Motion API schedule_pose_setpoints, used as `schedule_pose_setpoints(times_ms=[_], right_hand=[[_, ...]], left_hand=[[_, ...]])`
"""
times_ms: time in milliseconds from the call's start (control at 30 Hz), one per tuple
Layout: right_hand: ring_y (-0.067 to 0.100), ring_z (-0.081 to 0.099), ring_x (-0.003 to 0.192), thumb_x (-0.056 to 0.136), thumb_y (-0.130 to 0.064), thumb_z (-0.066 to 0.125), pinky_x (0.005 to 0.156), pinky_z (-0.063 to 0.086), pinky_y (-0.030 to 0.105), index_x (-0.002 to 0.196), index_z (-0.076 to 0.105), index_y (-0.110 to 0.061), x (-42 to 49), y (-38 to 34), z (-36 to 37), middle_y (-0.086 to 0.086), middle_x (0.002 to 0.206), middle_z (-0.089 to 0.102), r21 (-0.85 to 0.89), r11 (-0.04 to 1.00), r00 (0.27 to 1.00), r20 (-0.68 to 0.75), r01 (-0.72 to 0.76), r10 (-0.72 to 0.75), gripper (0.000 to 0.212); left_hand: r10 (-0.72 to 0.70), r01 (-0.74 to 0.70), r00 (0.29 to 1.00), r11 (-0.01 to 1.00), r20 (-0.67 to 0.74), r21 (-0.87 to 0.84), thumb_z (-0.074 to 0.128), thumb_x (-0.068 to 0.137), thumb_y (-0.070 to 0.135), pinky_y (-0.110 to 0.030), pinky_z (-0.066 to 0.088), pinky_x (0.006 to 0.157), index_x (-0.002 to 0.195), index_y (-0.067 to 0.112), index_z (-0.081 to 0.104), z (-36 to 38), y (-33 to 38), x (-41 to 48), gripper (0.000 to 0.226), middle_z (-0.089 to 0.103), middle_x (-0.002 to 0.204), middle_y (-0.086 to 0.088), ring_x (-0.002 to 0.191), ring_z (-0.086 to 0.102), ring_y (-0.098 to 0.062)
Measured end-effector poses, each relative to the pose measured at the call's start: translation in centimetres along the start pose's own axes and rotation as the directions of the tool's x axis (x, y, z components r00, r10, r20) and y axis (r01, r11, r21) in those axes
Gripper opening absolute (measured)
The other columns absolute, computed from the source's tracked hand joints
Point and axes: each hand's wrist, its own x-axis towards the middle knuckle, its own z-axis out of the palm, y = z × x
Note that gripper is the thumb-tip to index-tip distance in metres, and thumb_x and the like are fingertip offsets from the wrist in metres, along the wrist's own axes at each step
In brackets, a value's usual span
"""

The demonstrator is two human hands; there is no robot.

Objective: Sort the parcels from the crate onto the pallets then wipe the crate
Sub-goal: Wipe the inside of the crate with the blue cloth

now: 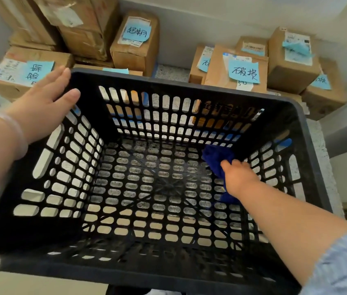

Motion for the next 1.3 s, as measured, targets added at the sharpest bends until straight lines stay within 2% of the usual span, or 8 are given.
schedule_pose_setpoints(times_ms=[367, 433, 567, 667, 767, 900, 1067, 1300], right_hand=[[0.030, 0.055, 0.108, 0.088, -0.012, 0.062, 0.085, 0.047, 0.035, 0.145, 0.026, -0.008, -2.7, -0.9, -1.3, 0.018, 0.132, 0.051, -0.113, 0.994, 0.951, 0.307, -0.002, 0.037, 0.067], [0.025, 0.052, 0.105, 0.087, -0.015, 0.066, 0.087, 0.045, 0.032, 0.146, 0.031, -0.010, -4.0, -0.7, -1.9, 0.013, 0.135, 0.051, -0.130, 0.989, 0.892, 0.451, 0.073, -0.006, 0.069], [0.030, 0.036, 0.136, 0.087, -0.022, 0.069, 0.108, 0.034, 0.044, 0.147, 0.038, -0.034, -7.4, -1.4, -0.9, 0.004, 0.153, 0.034, -0.111, 0.963, 0.638, 0.766, 0.245, -0.074, 0.069], [0.031, 0.034, 0.137, 0.089, -0.026, 0.066, 0.110, 0.032, 0.047, 0.146, 0.038, -0.038, -8.4, -2.0, -1.5, 0.005, 0.154, 0.031, -0.096, 0.966, 0.622, 0.779, 0.240, -0.078, 0.064], [0.026, 0.037, 0.135, 0.094, -0.032, 0.059, 0.106, 0.033, 0.040, 0.145, 0.039, -0.037, -8.9, -3.0, -3.7, 0.004, 0.152, 0.035, -0.028, 0.982, 0.702, 0.703, 0.185, -0.113, 0.056], [0.021, 0.055, 0.117, 0.093, -0.039, 0.059, 0.103, 0.044, 0.041, 0.139, 0.046, -0.039, -8.8, -6.1, -6.1, 0.002, 0.136, 0.052, 0.386, 0.922, 0.831, 0.521, -0.027, -0.194, 0.048], [0.017, 0.059, 0.112, 0.091, -0.045, 0.059, 0.105, 0.043, 0.043, 0.124, 0.053, -0.044, -7.7, -11.6, -8.9, -0.007, 0.125, 0.062, 0.782, 0.622, 0.968, 0.121, 0.043, -0.219, 0.034], [0.005, 0.051, 0.120, 0.098, -0.038, 0.056, 0.107, 0.038, 0.032, 0.140, 0.045, -0.037, -7.4, -21.2, -16.1, -0.015, 0.131, 0.055, 0.917, 0.090, 0.908, -0.365, 0.389, -0.204, 0.043]], left_hand=[[-0.055, 0.053, 0.997, 0.998, 0.050, 0.026, 0.030, 0.101, 0.053, -0.047, 0.009, 0.121, 0.155, 0.037, 0.013, -0.6, 1.4, -0.7, 0.059, 0.003, 0.162, 0.021, 0.150, 0.003, -0.016], [-0.059, 0.058, 0.997, 0.998, 0.042, 0.016, 0.030, 0.102, 0.050, -0.044, 0.008, 0.120, 0.156, 0.034, 0.013, -0.7, 1.9, -1.0, 0.058, 0.003, 0.162, 0.019, 0.150, 0.003, -0.013], [-0.044, 0.045, 0.998, 0.999, 0.038, -0.020, 0.030, 0.102, 0.049, -0.043, 0.009, 0.120, 0.156, 0.033, 0.013, -0.9, 2.4, -1.3, 0.058, 0.002, 0.162, 0.019, 0.149, 0.003, -0.009], [-0.049, 0.052, 0.997, 0.997, 0.054, -0.057, 0.029, 0.102, 0.050, -0.045, 0.010, 0.118, 0.155, 0.035, 0.011, -0.9, 2.1, -1.3, 0.058, 0.001, 0.162, 0.021, 0.149, 0.002, -0.011], [-0.005, 0.012, 0.998, 0.993, 0.061, -0.119, 0.029, 0.102, 0.052, -0.042, 0.010, 0.119, 0.155, 0.036, 0.011, -0.6, 1.7, -1.1, 0.059, 0.001, 0.161, 0.022, 0.149, 0.002, -0.007], [0.022, 0.004, 0.996, 0.960, 0.089, -0.279, 0.027, 0.103, 0.048, -0.030, 0.001, 0.116, 0.156, 0.033, 0.013, -0.5, 0.8, -0.7, 0.056, 0.002, 0.162, 0.020, 0.147, -0.002, 0.000], [0.036, 0.004, 0.995, 0.906, 0.088, -0.423, 0.026, 0.105, 0.044, -0.019, -0.001, 0.110, 0.156, 0.029, 0.019, -0.7, 0.6, -0.8, 0.053, 0.009, 0.162, 0.018, 0.146, 0.002, 0.002], [0.016, 0.043, 0.994, 0.841, 0.104, -0.539, 0.023, 0.102, 0.053, -0.020, 0.001, 0.108, 0.155, 0.039, 0.011, -0.9, 0.4, -1.1, 0.056, 0.007, 0.162, 0.019, 0.146, 0.003, 0.001]])
